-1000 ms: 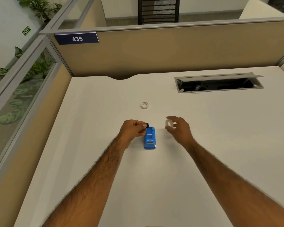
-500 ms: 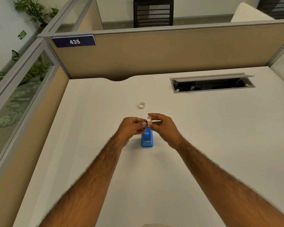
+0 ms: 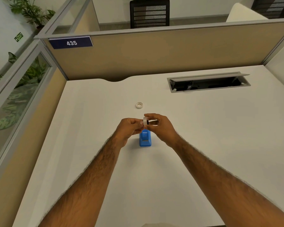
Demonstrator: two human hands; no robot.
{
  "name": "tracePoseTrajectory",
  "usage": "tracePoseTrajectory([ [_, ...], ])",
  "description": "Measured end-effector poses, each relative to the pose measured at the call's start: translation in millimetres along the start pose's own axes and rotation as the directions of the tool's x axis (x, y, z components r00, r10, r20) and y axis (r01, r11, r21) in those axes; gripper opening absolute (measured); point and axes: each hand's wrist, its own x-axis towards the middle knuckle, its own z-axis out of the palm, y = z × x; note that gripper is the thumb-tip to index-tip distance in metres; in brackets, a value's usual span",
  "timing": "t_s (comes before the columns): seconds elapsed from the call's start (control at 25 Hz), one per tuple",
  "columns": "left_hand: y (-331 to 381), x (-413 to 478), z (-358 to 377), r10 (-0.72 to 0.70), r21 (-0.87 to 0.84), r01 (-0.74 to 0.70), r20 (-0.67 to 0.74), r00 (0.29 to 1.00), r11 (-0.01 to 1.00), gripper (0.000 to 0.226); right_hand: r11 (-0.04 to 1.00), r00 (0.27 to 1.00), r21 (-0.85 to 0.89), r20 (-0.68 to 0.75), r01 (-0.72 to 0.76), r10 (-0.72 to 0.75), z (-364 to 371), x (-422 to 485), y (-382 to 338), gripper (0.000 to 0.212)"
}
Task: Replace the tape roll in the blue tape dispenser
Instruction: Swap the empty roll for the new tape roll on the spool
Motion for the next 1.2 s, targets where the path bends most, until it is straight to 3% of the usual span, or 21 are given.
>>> tracePoseTrajectory([
  [0.52,-1,5,-5,-0.059,0.02,0.059,-0.044,0.997,0.998,0.024,0.997,0.997,-0.057,0.049,-0.055,0.057,8,9,2,0.047],
  [0.68,-5,6,-6,-0.043,0.08,0.048,-0.064,0.997,0.996,0.022,0.975,0.993,-0.22,0.103,-0.027,0.05,10,17,7,0.052],
  [0.88,-15,11,2,0.012,0.191,0.015,-0.138,0.99,0.982,0.017,0.871,0.989,-0.489,0.145,0.056,0.018,13,25,15,0.054],
  [1.2,-37,19,-6,0.053,0.362,0.01,-0.164,0.985,0.932,0.035,0.844,0.992,-0.536,0.097,-0.018,0.083,14,23,31,0.051],
])
